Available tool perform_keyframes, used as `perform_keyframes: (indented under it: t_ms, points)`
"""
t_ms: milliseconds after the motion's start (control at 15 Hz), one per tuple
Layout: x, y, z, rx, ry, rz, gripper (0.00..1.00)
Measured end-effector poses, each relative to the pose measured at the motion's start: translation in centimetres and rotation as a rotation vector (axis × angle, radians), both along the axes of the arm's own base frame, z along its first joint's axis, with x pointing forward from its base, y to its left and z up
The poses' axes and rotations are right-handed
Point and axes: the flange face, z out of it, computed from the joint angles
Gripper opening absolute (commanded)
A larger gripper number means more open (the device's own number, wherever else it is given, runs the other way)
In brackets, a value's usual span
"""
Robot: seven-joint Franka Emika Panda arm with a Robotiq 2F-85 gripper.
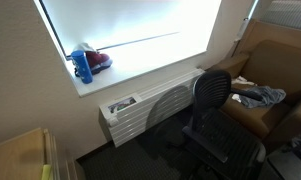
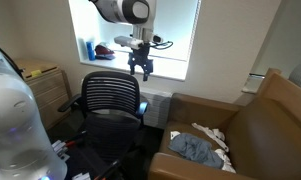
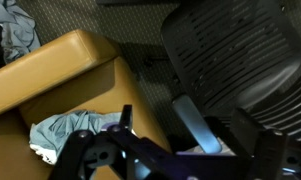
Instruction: Get the blue object from the right eat and put it on the headrest of the left chair
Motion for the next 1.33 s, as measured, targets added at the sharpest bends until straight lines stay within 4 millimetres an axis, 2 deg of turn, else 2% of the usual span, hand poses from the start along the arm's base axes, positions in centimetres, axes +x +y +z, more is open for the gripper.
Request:
perform_keyframes:
  t_ms: [200, 400, 467, 533, 733, 867, 933, 1133, 1333]
  points:
    - [3.1, -4.8, -5.6, 0.000, -0.088, -0.160, 1.00]
    - [5.0, -10.3, -11.3, -0.017, -0.134, -0.329, 1.00]
    - [5.6, -11.2, -12.8, -0.014, -0.107, -0.380, 1.00]
    - [6.4, -11.5, -13.7, -0.009, -0.083, -0.409, 1.00]
    - [7.7, -11.0, -13.9, -0.009, -0.092, -0.425, 1.00]
    - [8.9, -11.6, -14.3, -0.012, -0.178, -0.510, 1.00]
    - [9.8, -12.2, -15.2, -0.007, -0.224, -0.554, 1.00]
    - [12.6, -16.2, -19.6, -0.008, -0.339, -0.693, 1.00]
    - [14.8, -21.9, -23.2, -0.029, -0.428, -0.835, 1.00]
